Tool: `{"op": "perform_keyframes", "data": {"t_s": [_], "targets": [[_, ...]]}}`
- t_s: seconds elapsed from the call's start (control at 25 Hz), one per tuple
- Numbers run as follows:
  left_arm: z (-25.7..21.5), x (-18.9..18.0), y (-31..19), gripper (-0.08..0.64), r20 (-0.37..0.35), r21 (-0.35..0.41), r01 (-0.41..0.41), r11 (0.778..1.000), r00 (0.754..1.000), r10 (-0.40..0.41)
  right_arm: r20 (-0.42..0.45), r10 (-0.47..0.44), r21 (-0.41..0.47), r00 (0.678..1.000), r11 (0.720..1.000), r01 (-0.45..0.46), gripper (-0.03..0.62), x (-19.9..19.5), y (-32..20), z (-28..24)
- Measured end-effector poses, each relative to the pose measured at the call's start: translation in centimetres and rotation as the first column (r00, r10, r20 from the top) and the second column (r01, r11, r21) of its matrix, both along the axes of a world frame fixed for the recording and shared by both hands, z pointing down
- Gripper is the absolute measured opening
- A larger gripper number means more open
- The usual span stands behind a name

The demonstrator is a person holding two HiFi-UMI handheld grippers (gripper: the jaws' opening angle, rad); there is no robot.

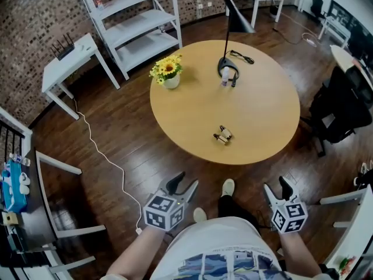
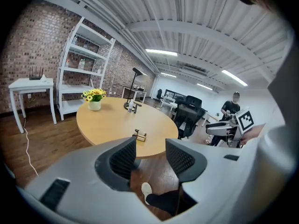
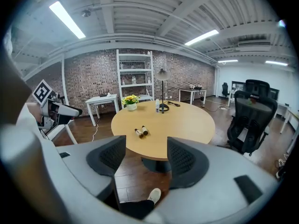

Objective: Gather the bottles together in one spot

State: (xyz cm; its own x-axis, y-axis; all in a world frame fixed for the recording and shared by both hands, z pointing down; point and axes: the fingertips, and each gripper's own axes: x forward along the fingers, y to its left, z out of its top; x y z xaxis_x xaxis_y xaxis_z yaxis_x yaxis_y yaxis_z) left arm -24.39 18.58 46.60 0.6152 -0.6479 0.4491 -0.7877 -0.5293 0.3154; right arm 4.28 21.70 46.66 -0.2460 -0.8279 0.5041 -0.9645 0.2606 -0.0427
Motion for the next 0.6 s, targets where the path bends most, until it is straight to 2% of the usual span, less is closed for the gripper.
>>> {"op": "perform_keyframes", "data": {"t_s": [0.08,0.28,0.36,0.6], "targets": [[0.3,0.0,-0.2,0.187,-0.015,-0.013,0.009,1.0,1.0,-0.01,-0.011,-0.027,-0.006,1.0,1.0,0.027,0.299,-0.3,-0.6,0.5],[1.1,-0.5,-0.8,0.189,0.005,-0.027,0.036,0.999,0.999,-0.035,-0.04,-0.107,-0.038,0.993,0.994,0.105,0.294,-1.8,-3.7,2.7],[1.4,-0.8,-1.1,0.189,0.001,-0.042,0.052,0.998,0.999,-0.052,-0.04,-0.134,-0.054,0.99,0.99,0.132,0.259,-2.3,-5.8,3.9],[2.4,-1.7,-2.9,0.189,0.005,-0.094,0.131,0.987,0.991,-0.131,-0.005,-0.241,-0.118,0.971,0.964,0.239,0.236,-5.3,-14.2,7.7]]}}
